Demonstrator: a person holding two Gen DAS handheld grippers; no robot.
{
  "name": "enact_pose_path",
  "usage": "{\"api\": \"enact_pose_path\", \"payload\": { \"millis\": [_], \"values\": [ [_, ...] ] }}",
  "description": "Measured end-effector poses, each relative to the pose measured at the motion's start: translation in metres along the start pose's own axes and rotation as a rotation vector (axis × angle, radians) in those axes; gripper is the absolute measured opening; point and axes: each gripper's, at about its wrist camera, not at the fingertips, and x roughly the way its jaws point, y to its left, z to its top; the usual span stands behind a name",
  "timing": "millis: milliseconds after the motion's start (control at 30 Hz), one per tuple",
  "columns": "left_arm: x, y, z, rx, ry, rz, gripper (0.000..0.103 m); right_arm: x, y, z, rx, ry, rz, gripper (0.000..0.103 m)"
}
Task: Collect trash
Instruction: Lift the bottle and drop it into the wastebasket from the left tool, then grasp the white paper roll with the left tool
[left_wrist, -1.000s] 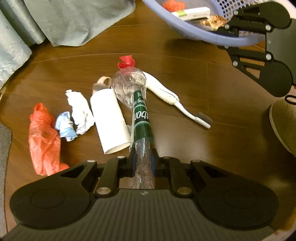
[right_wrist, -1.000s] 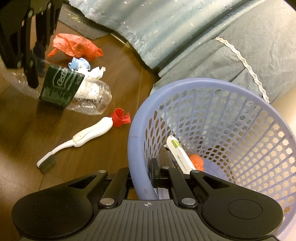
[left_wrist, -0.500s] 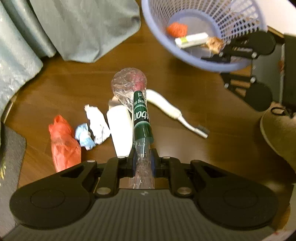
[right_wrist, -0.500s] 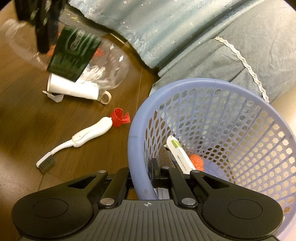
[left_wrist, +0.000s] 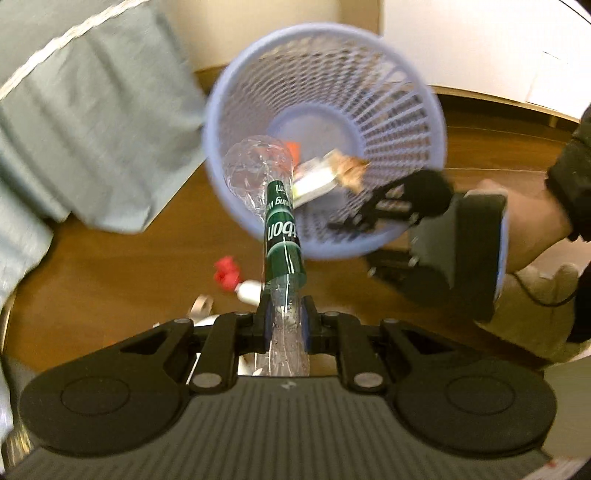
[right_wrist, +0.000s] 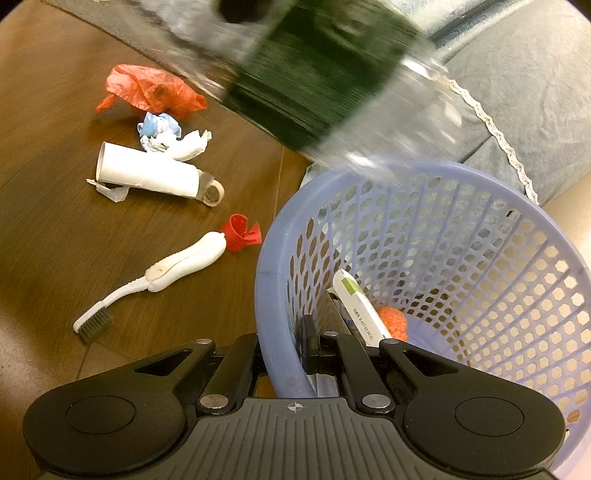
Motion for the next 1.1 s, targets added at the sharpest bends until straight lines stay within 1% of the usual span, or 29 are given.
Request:
{"api": "enact_pose_path", "payload": {
  "millis": [133,300,333,367,400,500,600,767,933,1100],
  "values": [
    [0.018,-0.008,0.037,0.092,-0.016,-0.019,0.012,0.000,0.000,0.000,0.004,0.001,-0.001,0.001],
    [0.046,-0.009,0.084,0.115,-0.053,-0.047,0.013,-0.002,0.000,-0.001,0.009,0.001,-0.002,0.001],
    [0.050,-0.010,0.094,0.118,-0.077,-0.043,0.013,-0.002,0.000,-0.001,0.008,0.001,-0.002,0.001],
    [0.054,-0.010,0.102,0.120,-0.106,-0.041,0.021,-0.002,0.000,-0.001,0.007,0.000,-0.001,0.001],
    [0.057,-0.010,0.107,0.116,-0.116,-0.035,0.029,-0.002,0.000,-0.001,0.008,0.000,-0.001,0.001],
    [0.050,-0.003,0.110,0.067,-0.153,-0.015,0.028,-0.002,-0.001,-0.001,0.014,0.001,0.001,0.001],
    [0.037,0.011,0.093,0.007,-0.157,0.025,0.028,-0.002,-0.002,0.000,0.025,0.001,-0.005,0.001],
    [0.025,0.042,0.047,-0.121,-0.128,0.093,0.028,-0.002,-0.004,0.001,0.027,0.001,-0.009,0.001],
    [0.019,0.069,-0.008,-0.217,-0.059,0.204,0.028,-0.002,-0.004,0.001,0.027,0.002,-0.009,0.001],
    [0.014,0.088,-0.061,-0.341,-0.006,0.264,0.028,-0.001,-0.002,0.001,0.018,0.004,-0.007,0.001]
  ]
}}
